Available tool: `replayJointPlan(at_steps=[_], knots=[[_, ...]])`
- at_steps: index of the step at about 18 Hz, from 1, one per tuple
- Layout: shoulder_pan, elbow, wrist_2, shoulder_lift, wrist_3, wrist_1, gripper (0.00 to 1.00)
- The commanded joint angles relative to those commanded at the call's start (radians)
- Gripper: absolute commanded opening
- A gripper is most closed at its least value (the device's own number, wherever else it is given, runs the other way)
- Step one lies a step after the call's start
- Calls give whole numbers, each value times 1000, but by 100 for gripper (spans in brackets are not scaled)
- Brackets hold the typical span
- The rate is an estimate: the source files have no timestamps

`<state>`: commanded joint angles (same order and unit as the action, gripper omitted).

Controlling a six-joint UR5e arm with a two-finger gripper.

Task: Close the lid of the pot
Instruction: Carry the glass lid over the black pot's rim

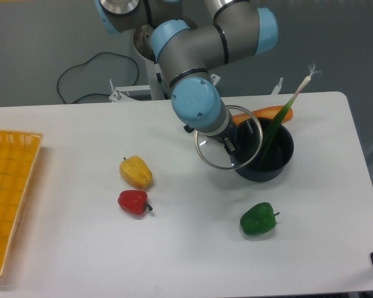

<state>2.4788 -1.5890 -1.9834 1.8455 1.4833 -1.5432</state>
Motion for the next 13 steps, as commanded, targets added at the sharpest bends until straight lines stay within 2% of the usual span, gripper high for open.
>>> replayJointPlan(at_steps=[3,6,9,13], knots=[[74,-29,5,-23,128,28,47],[112,-48,5,-25,163,83,47],[130,-51,5,-25,178,94,47],[160,-52,1,-14,239,141,47]])
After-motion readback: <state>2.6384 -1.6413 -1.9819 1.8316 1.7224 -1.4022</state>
